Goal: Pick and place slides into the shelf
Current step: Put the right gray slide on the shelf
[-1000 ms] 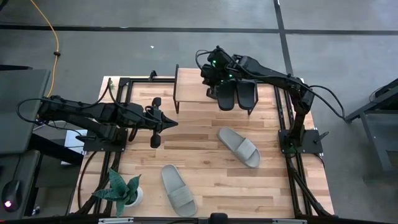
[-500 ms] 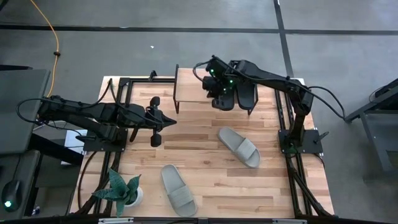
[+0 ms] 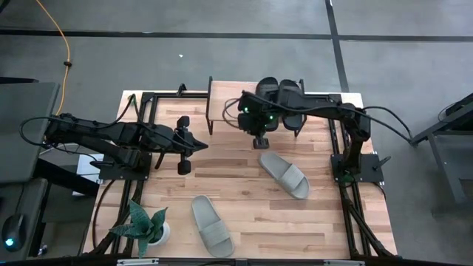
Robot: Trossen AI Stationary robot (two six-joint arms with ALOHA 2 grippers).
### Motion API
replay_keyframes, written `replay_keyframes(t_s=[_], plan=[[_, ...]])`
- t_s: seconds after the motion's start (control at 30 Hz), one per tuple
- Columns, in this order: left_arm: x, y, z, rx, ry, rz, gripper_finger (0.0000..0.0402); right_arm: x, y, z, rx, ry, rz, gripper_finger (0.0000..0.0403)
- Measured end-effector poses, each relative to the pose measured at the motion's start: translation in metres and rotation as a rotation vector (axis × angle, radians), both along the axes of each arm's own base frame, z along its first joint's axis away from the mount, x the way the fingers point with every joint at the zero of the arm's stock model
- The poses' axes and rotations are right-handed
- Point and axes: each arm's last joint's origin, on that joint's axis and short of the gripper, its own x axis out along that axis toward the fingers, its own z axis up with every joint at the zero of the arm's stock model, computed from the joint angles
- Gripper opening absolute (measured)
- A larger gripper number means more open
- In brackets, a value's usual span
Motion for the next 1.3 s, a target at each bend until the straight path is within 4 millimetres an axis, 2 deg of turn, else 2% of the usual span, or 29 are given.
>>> replay_keyframes(t_s=[0.13, 0.3, 0.43, 0.63, 0.97, 1.17, 1.3], plan=[[-0.001, 0.000, -0.002, -0.010, 0.016, 0.004, 0.0001, -0.003, 0.014, -0.002, -0.027, 0.065, -0.016, 0.0001], [-0.001, -0.002, -0.005, -0.099, 0.038, -0.038, 0.0001, -0.002, 0.025, 0.000, -0.097, 0.063, -0.017, 0.0000], [0.002, -0.005, -0.007, -0.182, 0.044, -0.090, 0.0001, -0.004, 0.027, 0.007, -0.136, 0.031, -0.050, 0.0000], [0.017, -0.009, -0.019, -0.277, 0.093, -0.173, 0.0001, -0.005, 0.028, 0.009, -0.078, 0.021, -0.027, 0.0000], [0.034, -0.021, -0.040, -0.573, 0.232, -0.383, 0.0001, -0.006, 0.029, 0.009, -0.062, 0.026, -0.022, 0.0000], [0.034, -0.042, -0.043, -0.570, 0.270, -0.481, 0.0001, -0.014, 0.040, 0.006, 0.016, 0.119, -0.006, 0.0000], [0.033, -0.055, -0.043, -0.498, 0.271, -0.467, 0.0001, -0.022, 0.054, 0.004, 0.030, 0.210, -0.010, 0.0001]])
